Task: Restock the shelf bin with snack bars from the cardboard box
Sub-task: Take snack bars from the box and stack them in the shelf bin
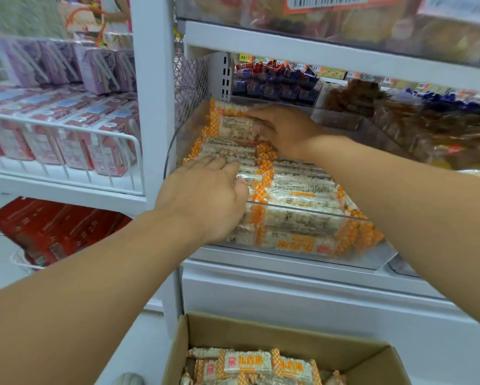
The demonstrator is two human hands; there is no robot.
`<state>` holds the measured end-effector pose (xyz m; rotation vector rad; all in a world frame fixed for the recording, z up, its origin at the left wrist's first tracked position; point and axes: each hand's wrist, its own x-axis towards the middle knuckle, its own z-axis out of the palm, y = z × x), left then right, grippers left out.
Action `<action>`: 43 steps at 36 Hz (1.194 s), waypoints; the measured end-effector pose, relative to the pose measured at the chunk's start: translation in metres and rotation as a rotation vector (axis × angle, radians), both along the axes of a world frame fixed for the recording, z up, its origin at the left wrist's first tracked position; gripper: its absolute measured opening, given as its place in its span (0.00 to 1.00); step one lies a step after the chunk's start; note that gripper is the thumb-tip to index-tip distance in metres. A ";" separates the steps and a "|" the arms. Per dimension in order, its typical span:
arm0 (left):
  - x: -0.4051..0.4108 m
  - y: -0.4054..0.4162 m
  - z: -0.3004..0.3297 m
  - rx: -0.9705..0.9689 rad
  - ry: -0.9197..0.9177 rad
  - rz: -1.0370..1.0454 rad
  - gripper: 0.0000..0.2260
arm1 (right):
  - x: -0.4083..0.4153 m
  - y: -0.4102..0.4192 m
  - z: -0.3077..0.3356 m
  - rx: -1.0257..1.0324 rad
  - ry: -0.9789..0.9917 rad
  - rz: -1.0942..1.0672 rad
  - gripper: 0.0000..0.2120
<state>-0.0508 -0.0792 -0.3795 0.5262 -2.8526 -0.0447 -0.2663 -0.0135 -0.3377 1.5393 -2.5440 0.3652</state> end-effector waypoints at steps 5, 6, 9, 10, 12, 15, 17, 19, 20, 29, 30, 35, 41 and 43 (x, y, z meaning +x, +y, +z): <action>0.000 0.000 0.000 0.000 0.005 0.007 0.34 | -0.001 -0.011 0.000 0.035 0.027 -0.018 0.23; 0.001 0.001 0.000 -0.001 0.007 0.006 0.34 | -0.002 -0.013 0.001 0.054 0.025 -0.016 0.23; 0.000 0.000 -0.001 -0.017 0.025 0.007 0.32 | -0.004 -0.020 0.002 0.095 -0.013 -0.017 0.25; -0.001 0.000 -0.001 -0.024 0.032 0.006 0.33 | -0.004 -0.021 0.001 0.102 -0.026 -0.022 0.25; -0.001 0.000 -0.002 -0.044 0.049 -0.001 0.33 | -0.003 -0.024 -0.001 0.128 -0.041 -0.035 0.28; -0.002 -0.002 -0.002 -0.072 0.069 -0.010 0.37 | -0.004 -0.030 -0.007 0.164 0.001 -0.038 0.33; -0.001 -0.002 -0.003 -0.072 0.070 -0.010 0.36 | -0.007 -0.033 -0.007 0.142 0.039 -0.025 0.32; -0.001 -0.002 -0.003 -0.062 0.075 -0.009 0.32 | -0.010 -0.034 -0.005 0.111 0.071 0.000 0.32; -0.001 -0.001 -0.003 -0.061 0.079 -0.008 0.31 | -0.011 -0.035 -0.006 0.096 0.080 0.009 0.32; 0.000 -0.001 -0.001 -0.035 0.058 -0.008 0.33 | -0.011 -0.028 -0.002 0.045 -0.004 0.032 0.35; 0.001 -0.001 -0.001 -0.029 0.057 -0.006 0.33 | -0.011 -0.026 0.000 0.041 -0.010 0.032 0.35; 0.000 0.000 -0.001 -0.011 0.055 -0.006 0.33 | -0.009 -0.019 0.001 0.058 0.014 0.042 0.33; 0.001 0.000 -0.001 0.002 0.056 -0.023 0.33 | -0.004 -0.015 0.004 0.058 0.037 0.032 0.33; 0.002 -0.001 -0.002 0.009 0.080 -0.046 0.32 | 0.004 -0.011 0.009 0.057 0.032 0.020 0.32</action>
